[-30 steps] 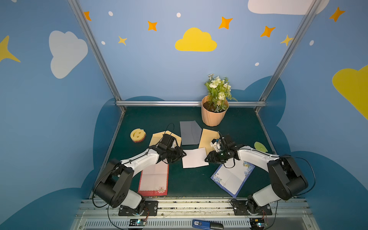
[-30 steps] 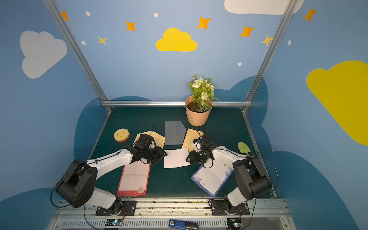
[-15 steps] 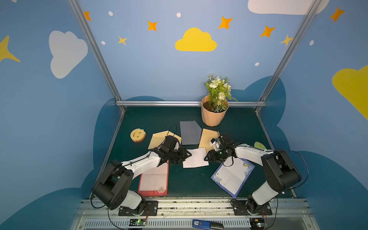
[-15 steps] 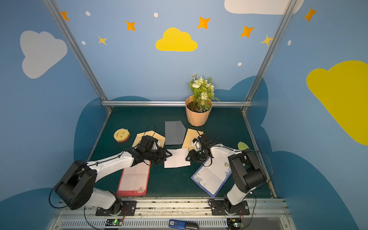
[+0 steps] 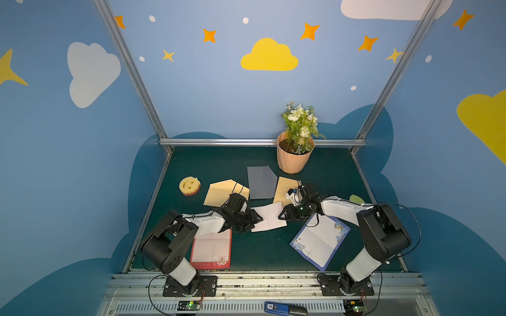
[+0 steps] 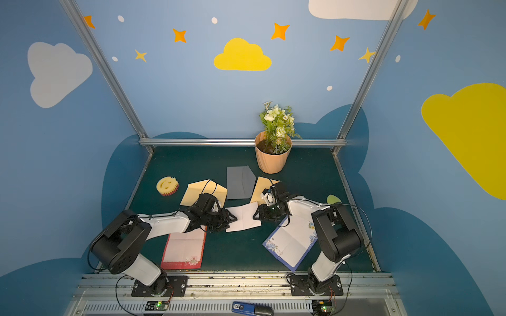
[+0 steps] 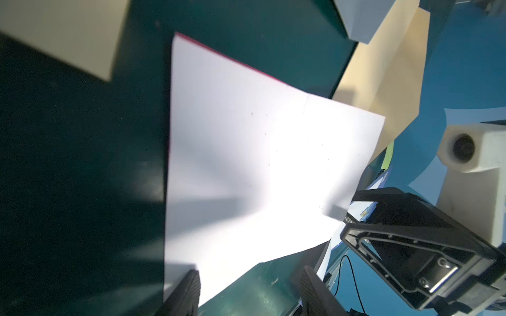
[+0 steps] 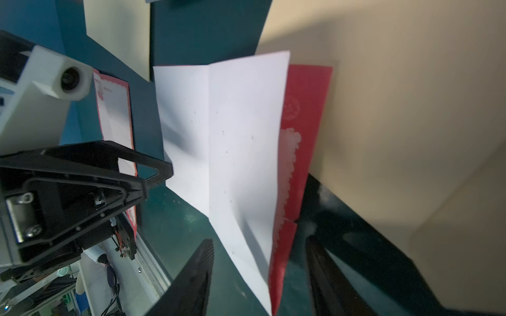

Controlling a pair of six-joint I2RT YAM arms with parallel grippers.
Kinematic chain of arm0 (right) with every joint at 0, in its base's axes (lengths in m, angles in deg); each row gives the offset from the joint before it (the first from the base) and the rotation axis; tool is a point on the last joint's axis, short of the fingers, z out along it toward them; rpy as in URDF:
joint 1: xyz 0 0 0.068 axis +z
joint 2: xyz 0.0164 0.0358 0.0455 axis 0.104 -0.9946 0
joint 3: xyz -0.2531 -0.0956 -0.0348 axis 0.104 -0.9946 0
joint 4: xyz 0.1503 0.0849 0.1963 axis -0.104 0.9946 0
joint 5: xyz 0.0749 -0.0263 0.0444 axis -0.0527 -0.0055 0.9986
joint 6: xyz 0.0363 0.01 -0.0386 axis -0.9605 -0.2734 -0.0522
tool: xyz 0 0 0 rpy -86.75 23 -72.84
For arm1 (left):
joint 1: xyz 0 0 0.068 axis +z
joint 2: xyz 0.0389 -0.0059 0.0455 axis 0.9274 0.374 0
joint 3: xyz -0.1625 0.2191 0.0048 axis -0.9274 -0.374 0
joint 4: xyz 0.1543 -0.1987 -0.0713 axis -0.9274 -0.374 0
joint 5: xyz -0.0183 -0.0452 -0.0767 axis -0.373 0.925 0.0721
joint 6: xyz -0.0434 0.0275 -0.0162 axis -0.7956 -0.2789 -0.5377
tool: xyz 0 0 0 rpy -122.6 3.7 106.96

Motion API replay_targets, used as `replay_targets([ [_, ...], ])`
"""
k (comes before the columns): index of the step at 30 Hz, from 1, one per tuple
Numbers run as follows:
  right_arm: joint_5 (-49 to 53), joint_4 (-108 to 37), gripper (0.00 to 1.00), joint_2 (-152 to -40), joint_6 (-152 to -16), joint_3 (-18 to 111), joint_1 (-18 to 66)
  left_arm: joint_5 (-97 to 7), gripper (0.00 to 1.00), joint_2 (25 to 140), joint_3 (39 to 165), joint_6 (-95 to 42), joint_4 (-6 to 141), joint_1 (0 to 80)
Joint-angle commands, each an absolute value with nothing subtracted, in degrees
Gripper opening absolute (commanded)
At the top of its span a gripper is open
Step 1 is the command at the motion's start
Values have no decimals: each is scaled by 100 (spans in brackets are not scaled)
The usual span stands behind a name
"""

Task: Fold the letter paper in half and place it into the envelope
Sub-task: Fold the letter paper at the center of the board.

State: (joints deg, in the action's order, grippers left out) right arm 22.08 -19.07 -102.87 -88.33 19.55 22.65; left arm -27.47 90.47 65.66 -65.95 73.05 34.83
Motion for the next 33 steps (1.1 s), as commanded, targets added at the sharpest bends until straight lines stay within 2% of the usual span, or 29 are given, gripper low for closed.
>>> replay_targets([
  [1, 2419, -1965, 53, -10204, -8893, 2202, 2386, -2757, 60, 9235, 6398, -6676, 7528, 3504],
  [17, 2076, -2337, 53, -9886, -9627, 2494, 3188, -2765, 60, 8967, 6311, -6729, 7677, 3699],
  [28, 1863, -2098, 53, -9955, -9471, 2627, 3226, -3454, 73, 8060, 6499, -6443, 6819, 3907],
  [33, 1895, -1975, 53, -10004, -9395, 2818, 3235, -3295, 78, 8253, 6259, -6582, 7331, 4070],
])
